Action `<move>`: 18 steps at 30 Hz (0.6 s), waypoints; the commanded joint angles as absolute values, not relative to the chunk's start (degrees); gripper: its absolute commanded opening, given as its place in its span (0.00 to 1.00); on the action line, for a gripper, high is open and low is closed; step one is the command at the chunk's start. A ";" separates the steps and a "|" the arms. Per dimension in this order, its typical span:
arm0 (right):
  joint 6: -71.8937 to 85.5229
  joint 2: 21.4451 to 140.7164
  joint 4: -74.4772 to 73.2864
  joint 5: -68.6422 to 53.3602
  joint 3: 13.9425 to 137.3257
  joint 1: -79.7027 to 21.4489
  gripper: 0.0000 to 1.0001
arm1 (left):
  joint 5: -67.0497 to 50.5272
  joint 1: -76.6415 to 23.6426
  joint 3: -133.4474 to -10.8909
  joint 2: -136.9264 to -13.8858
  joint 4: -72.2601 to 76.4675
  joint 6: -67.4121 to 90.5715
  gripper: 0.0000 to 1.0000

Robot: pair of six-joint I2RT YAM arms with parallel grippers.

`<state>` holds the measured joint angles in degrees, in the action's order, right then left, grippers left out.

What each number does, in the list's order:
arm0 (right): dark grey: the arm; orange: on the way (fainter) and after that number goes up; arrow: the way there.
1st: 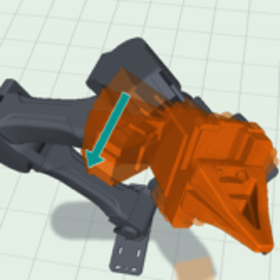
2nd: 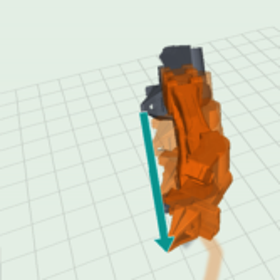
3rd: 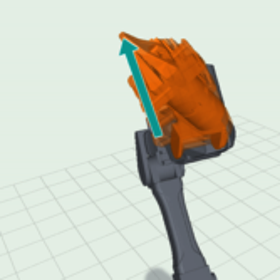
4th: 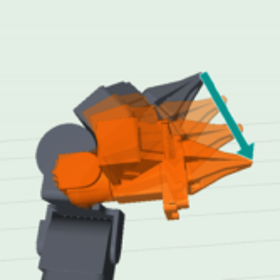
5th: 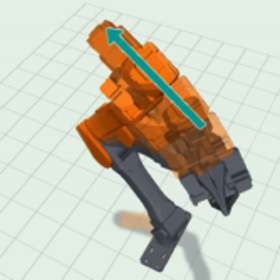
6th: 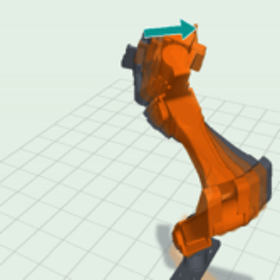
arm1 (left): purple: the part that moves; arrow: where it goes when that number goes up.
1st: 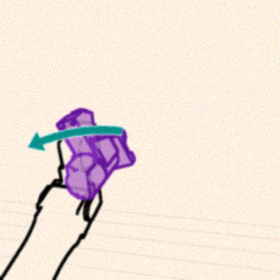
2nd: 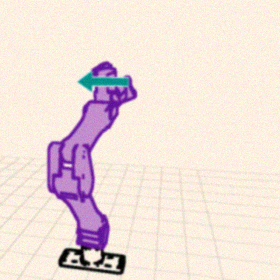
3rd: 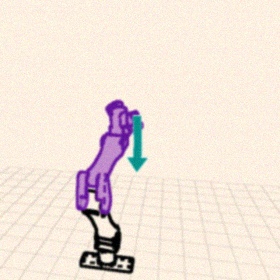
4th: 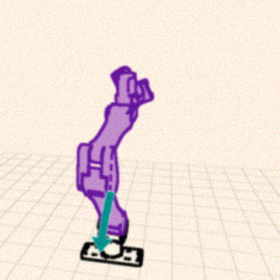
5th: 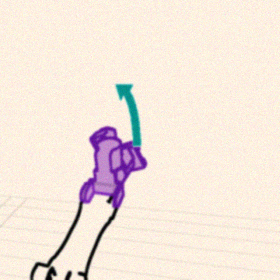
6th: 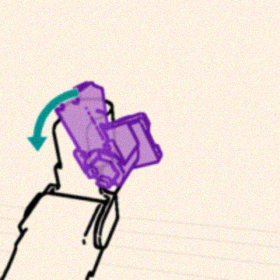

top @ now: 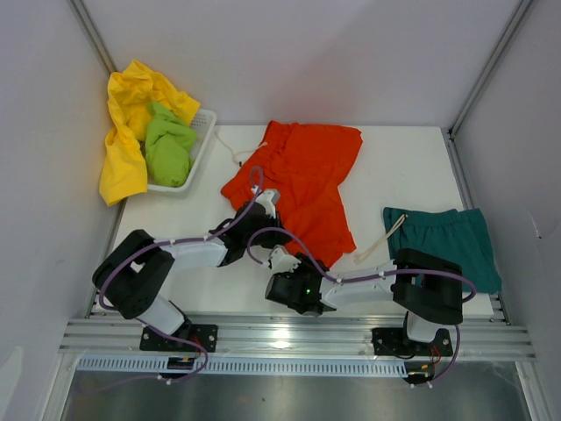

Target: Fold and stack the shorts

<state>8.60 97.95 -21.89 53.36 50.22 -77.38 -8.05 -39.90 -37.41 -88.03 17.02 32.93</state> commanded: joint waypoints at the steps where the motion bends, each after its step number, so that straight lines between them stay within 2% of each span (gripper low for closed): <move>1: 10.28 99.31 -23.47 53.88 52.73 -77.43 0.43 | -9.49 -39.29 -37.18 -87.54 19.86 31.90 0.00; 4: 10.37 99.93 -23.73 53.88 53.26 -77.52 0.25 | -9.76 -39.29 -37.18 -87.71 19.78 31.90 0.00; 5: 10.46 99.84 -23.73 53.96 53.26 -77.69 0.14 | -9.76 -39.29 -37.26 -87.71 19.78 31.90 0.00; 7: 10.98 99.49 -24.34 54.14 53.44 -78.31 0.00 | -10.02 -39.20 -37.18 -87.63 19.86 31.82 0.00; 8: 12.47 99.06 -25.13 54.14 53.70 -78.66 0.00 | -10.19 -39.20 -37.09 -87.63 19.95 31.82 0.05; 10: 14.84 98.27 -28.46 54.40 54.49 -80.32 0.00 | -10.81 -39.20 -36.65 -86.84 20.65 31.82 0.25; 11: 17.99 97.91 -29.78 54.84 54.58 -81.03 0.00 | -10.81 -39.03 -36.56 -86.31 20.57 31.73 0.45; 13: 23.69 95.81 -34.78 54.93 54.84 -82.96 0.00 | -11.07 -37.19 -36.48 -83.60 18.91 32.25 0.59; 18: 30.65 95.79 -38.83 55.11 54.75 -87.89 0.00 | -15.64 -27.70 -37.17 -75.51 10.74 35.68 0.67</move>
<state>21.82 96.90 -33.41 53.17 53.06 -85.17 -13.23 -33.19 -36.27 -81.73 13.91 33.61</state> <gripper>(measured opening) 0.009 0.658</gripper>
